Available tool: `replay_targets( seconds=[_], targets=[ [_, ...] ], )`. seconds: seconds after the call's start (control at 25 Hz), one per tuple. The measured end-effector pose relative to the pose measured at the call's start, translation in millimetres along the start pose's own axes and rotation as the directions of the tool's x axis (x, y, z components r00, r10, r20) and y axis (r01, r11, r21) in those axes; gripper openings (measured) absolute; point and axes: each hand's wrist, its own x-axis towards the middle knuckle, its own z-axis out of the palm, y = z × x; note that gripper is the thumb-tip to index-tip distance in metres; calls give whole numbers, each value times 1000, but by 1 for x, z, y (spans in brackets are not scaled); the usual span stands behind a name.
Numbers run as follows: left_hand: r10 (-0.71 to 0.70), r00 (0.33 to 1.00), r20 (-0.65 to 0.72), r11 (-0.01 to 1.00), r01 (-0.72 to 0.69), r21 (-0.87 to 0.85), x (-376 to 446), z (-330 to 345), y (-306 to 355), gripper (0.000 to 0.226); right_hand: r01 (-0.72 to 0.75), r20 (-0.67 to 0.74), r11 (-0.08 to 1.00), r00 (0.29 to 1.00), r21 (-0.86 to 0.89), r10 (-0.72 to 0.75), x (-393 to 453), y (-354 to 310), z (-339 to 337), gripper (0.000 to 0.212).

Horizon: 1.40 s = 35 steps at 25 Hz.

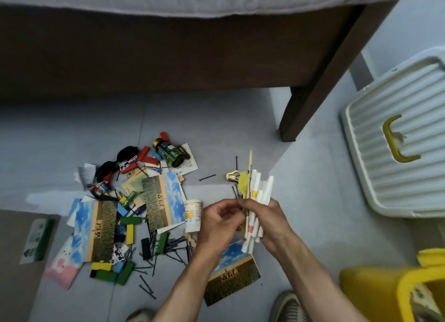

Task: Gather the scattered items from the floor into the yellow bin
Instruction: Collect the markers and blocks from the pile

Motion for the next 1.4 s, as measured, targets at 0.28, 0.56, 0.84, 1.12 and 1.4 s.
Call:
replay_targets(
  seconds=[0.28, 0.56, 0.84, 1.12, 1.4],
  targets=[
    [207, 917, 340, 973, -228, 24, -71, 110, 62, 17, 408, -314, 913, 869, 15, -383, -146, -72, -99, 11],
    [126, 898, 422, 970, -201, 137, -118, 194, 35, 15, 155, -503, 987, 849, -51, -160, -269, -44, -260, 19],
    [124, 952, 279, 955, -191, 226, -124, 191, 33, 14, 171, -453, 982, 884, 80, -117, -258, -28, -276, 27],
    [75, 997, 10, 981, -76, 176, -92, 99, 35, 16, 201, -242, 979, 950, -15, -199, -192, -48, -156, 16],
    [-86, 980, -177, 781, 176, 599, -41, -6, -34, 27, 155, -103, 717, 948, -680, -302, -84, 2, -77, 23]
  ],
)
